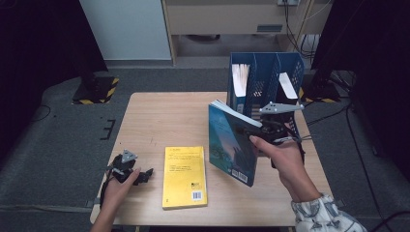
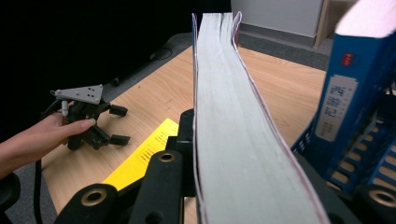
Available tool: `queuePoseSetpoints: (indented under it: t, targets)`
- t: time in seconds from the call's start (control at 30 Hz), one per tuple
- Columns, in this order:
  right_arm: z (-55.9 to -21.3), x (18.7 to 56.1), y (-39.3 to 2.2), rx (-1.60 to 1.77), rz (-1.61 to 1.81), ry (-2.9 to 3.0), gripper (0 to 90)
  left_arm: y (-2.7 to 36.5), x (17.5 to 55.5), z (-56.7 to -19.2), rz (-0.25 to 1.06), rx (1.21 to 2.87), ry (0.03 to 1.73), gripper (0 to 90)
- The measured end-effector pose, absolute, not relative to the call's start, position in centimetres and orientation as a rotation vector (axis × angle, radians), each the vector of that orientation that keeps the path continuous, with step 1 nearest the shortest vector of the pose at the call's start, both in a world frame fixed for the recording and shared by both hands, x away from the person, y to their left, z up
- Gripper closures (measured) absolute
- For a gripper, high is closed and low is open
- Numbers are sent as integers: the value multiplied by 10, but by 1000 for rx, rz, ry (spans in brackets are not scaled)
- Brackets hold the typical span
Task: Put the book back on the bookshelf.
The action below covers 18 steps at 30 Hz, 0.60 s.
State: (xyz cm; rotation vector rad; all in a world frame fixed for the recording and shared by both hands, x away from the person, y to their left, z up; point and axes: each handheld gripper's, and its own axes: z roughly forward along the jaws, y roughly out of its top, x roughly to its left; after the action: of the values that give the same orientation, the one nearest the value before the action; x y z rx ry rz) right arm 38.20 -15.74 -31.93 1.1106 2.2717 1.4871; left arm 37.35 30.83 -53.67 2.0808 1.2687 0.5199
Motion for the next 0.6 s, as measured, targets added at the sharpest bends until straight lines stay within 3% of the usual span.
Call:
queuePoseSetpoints:
  t: [0.6]
  targets:
    - [-278, 379, -186, 1154, 1543, 2206, 738, 308, 374, -537, 523, 2074, 1270, 0]
